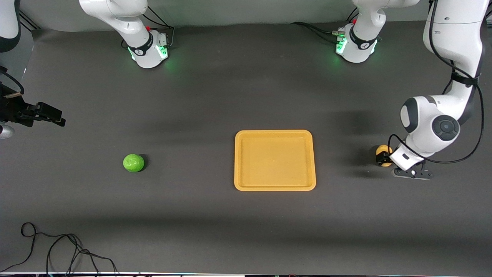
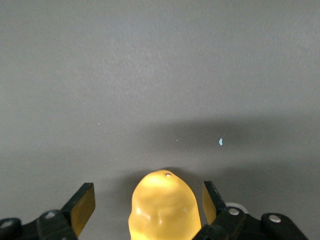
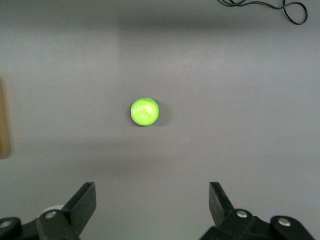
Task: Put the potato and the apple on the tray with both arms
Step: 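Close the left gripper on the potato and lift it, then carry the potato onto the yellow tray with the left gripper, then release the potato and withdraw the left gripper while the right gripper reaches the apple, then close the right gripper on the green apple and lift it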
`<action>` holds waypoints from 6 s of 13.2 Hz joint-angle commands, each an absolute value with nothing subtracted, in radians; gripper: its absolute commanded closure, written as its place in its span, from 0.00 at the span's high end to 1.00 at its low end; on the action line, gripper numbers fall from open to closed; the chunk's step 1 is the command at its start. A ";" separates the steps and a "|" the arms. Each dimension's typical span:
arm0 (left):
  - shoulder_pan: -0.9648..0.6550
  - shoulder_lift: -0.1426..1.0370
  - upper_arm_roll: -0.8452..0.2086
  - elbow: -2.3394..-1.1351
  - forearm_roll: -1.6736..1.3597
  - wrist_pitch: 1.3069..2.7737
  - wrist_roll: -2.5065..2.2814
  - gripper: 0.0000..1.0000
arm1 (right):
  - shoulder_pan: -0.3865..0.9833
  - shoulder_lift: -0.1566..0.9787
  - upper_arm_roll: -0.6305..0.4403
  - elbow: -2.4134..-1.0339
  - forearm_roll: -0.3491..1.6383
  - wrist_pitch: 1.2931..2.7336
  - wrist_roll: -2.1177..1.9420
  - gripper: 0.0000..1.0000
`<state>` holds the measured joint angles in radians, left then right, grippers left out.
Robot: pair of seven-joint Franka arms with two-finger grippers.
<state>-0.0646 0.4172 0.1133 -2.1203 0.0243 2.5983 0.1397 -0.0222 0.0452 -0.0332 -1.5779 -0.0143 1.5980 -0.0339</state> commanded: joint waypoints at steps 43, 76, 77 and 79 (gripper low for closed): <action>-0.434 0.609 -0.098 -1.853 0.028 2.588 -0.787 0.94 | -0.026 0.058 -0.037 -1.578 -0.002 1.618 -0.061 1.00; 0.150 0.112 -0.095 -1.374 -0.002 1.371 0.117 0.93 | 0.021 0.394 -0.025 -2.224 0.054 2.835 -0.051 1.00; 0.150 0.113 -0.095 -1.374 -0.003 1.377 0.112 0.92 | 0.021 0.405 -0.023 -2.224 0.054 2.830 -0.054 1.00; 0.150 0.115 -0.095 -1.374 -0.002 1.382 0.101 0.92 | 0.049 0.414 -0.023 -2.224 0.054 2.823 -0.058 1.00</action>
